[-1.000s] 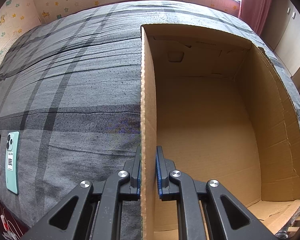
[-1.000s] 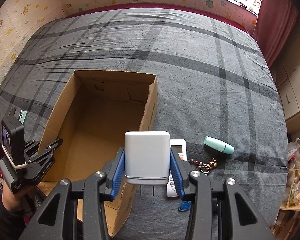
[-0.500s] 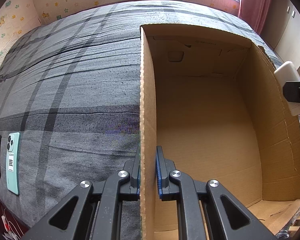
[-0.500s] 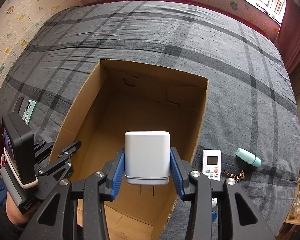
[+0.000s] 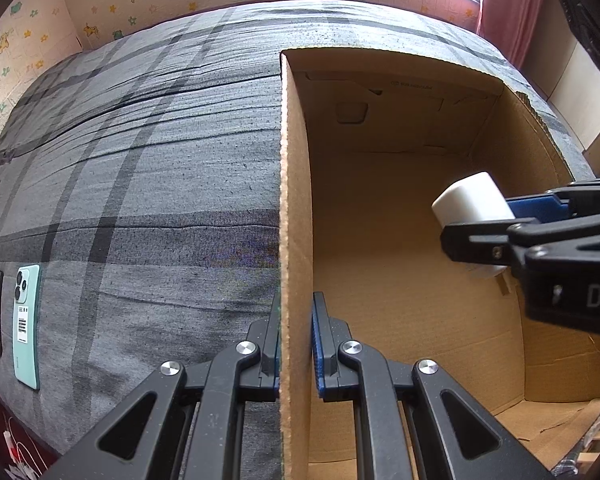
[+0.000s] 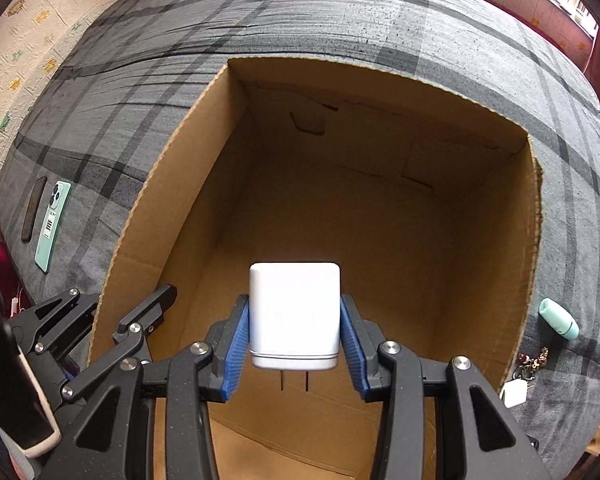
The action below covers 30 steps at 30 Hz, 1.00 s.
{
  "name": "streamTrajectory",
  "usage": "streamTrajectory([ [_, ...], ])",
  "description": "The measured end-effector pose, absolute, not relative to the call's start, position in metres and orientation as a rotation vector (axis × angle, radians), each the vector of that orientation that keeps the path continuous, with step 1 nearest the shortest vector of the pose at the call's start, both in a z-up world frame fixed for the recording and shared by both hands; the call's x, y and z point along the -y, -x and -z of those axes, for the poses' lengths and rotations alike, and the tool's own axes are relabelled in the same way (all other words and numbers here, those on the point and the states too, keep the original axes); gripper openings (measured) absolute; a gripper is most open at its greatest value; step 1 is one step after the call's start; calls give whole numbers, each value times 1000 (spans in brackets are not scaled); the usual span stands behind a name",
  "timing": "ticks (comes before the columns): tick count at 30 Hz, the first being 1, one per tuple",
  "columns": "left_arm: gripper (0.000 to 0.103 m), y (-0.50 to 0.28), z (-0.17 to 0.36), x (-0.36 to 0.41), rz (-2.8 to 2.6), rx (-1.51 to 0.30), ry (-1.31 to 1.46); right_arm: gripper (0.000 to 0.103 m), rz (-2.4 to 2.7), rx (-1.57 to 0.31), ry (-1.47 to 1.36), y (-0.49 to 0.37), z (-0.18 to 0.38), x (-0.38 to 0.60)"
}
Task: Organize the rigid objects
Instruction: 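Lift the white charger with the right tool and carry it into the box, then open the right tool to drop the white charger inside the box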
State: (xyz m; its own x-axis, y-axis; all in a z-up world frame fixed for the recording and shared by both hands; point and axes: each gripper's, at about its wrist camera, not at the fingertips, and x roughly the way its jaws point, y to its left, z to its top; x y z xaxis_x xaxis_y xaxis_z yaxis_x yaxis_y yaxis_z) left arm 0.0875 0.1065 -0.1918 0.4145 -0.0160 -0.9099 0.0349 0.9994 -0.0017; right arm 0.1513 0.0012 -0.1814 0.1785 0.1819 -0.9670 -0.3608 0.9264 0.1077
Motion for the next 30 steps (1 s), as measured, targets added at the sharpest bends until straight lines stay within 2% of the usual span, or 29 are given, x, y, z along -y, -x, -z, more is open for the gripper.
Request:
streamTrajectory([
  [13,12,-88,191,-104,24,-1141,-30,46,-376,-1457,186,-158,232,-17],
  [26,12,-87,192,-101,18,-1141,-41,47,-371,-1475,173,-167,239,-9],
  [30,12,-88,192,-101,17,-1142,-40,58,-363,-1445,185,-167,227,-8],
])
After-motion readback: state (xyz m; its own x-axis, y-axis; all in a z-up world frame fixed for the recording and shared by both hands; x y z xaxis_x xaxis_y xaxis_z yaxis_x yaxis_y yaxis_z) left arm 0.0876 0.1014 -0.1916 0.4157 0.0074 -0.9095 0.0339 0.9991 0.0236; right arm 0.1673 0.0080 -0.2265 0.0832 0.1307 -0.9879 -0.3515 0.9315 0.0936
